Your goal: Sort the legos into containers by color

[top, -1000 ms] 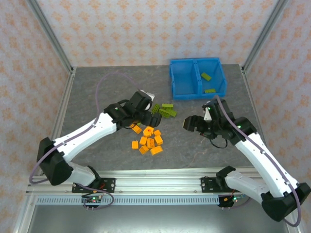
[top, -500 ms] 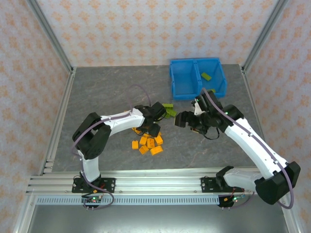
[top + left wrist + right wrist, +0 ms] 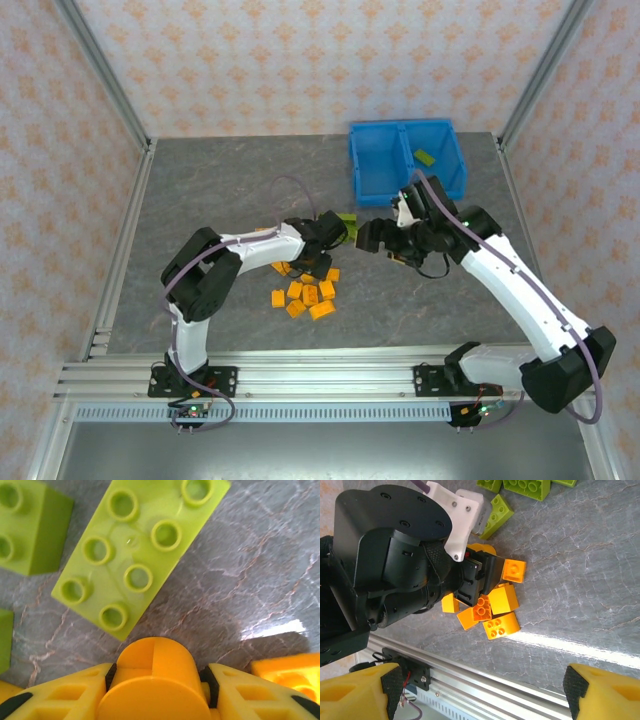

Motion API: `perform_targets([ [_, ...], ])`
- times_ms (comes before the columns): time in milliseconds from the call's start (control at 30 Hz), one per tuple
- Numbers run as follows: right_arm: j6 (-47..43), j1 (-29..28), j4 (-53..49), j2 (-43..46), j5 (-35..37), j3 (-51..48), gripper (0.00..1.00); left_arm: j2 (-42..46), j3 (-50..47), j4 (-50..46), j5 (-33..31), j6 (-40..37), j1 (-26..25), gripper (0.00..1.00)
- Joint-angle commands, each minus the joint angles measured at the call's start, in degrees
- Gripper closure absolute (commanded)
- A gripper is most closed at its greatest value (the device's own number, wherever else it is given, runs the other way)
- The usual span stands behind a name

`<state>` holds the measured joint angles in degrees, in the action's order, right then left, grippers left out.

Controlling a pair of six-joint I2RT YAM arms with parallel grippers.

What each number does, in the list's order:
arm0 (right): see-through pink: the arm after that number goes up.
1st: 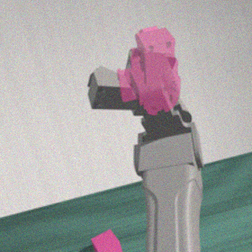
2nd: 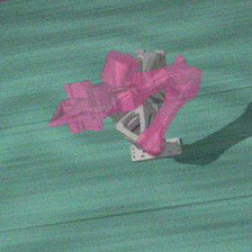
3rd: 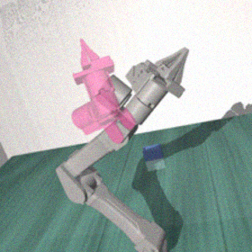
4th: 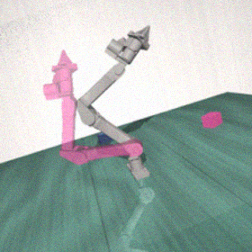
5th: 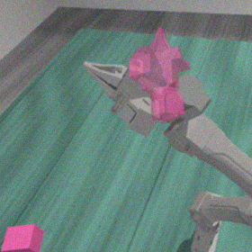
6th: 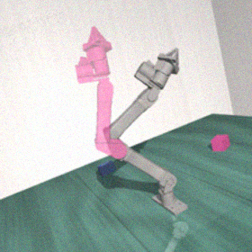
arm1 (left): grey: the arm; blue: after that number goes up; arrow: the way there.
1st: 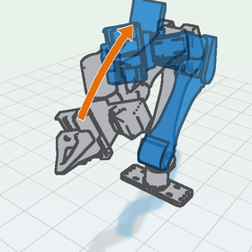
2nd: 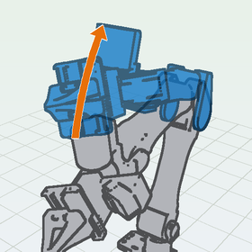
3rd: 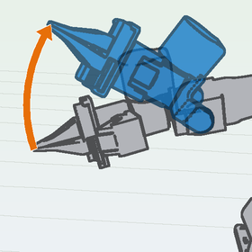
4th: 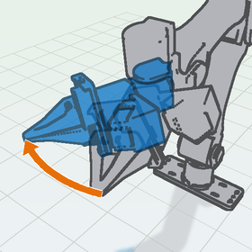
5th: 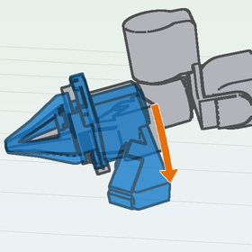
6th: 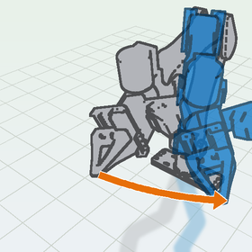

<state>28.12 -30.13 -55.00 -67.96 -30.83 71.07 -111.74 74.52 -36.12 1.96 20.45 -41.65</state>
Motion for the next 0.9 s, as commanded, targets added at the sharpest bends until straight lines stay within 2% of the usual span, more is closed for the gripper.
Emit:
perform_targets([
  [0, 3.41, -0.24, 0.02, 5.50, 2.40, -2.64, 0.15, -1.02, 0.73, 1.43, -0.22, -0.38, 0.21, 0.59],
  [100, 6.55, -0.20, 1.60, 11.55, 4.71, -6.18, 0.15, 1.20, 1.09, 1.51, -0.92, -0.76, 0.27, 0.65],
  [233, 8.14, -0.27, 0.95, 18.00, 7.97, -9.52, 0.14, 5.06, 4.43, 0.27, -1.08, -0.19, 0.17, 0.65],
  [433, 7.00, -0.23, -2.29, 18.69, 4.51, -8.37, 0.14, 9.23, 10.90, 0.90, 0.73, 0.48, 0.17, 0.65],
  [533, 8.56, -0.26, -2.06, 19.30, 6.73, -7.47, 0.14, 8.42, 17.24, 1.44, 1.14, 0.41, 0.18, 0.66],
  [667, 11.70, -0.20, -0.46, 20.10, 12.14, -7.85, 0.14, 3.17, 29.40, 1.80, 0.43, 0.10, 0.38, 0.66],
  [867, 16.49, -0.21, 2.96, 19.47, 18.74, -8.21, 0.14, -16.57, 60.22, -3.81, -0.51, -1.83, 1.93, 0.66],
])
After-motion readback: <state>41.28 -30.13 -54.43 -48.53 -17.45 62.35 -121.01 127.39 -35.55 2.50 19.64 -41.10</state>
